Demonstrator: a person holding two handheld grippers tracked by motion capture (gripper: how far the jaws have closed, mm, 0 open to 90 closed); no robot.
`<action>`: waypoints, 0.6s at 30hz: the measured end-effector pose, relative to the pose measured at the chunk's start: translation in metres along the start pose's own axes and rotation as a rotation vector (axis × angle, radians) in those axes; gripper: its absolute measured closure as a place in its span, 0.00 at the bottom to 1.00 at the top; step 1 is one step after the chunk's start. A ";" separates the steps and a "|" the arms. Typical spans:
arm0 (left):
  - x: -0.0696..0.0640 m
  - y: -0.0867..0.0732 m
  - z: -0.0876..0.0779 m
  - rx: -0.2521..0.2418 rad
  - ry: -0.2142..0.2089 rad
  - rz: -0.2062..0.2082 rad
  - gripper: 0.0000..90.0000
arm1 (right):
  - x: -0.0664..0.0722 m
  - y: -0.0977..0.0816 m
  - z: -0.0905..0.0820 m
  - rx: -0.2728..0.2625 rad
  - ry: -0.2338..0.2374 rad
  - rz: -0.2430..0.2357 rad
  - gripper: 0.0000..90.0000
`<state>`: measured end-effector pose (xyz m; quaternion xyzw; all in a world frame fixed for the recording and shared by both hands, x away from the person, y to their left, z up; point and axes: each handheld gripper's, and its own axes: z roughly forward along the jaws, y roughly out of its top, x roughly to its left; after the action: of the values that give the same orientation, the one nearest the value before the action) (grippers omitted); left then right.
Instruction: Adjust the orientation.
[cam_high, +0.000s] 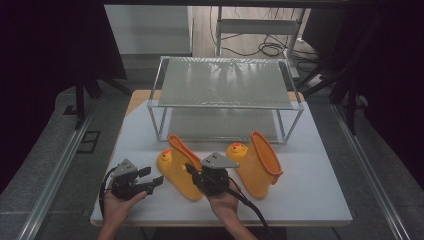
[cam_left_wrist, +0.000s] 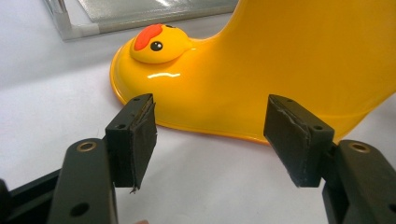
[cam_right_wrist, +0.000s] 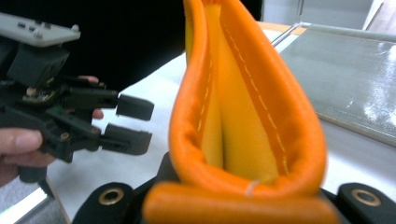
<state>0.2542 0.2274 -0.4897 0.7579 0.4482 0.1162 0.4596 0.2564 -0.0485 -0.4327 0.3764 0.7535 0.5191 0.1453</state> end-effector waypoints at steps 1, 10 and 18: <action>0.000 0.000 0.000 -0.001 -0.001 0.000 0.38 | 0.000 0.000 0.000 -0.008 -0.004 0.008 0.92; 0.001 0.000 -0.002 -0.007 0.000 -0.004 0.38 | 0.000 0.003 -0.002 -0.086 -0.018 0.039 0.93; 0.000 0.002 -0.001 0.000 -0.005 0.006 0.38 | -0.007 0.010 -0.026 -0.154 -0.056 0.022 0.94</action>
<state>0.2544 0.2273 -0.4880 0.7596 0.4448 0.1155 0.4603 0.2494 -0.0691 -0.4141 0.3868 0.7026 0.5665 0.1894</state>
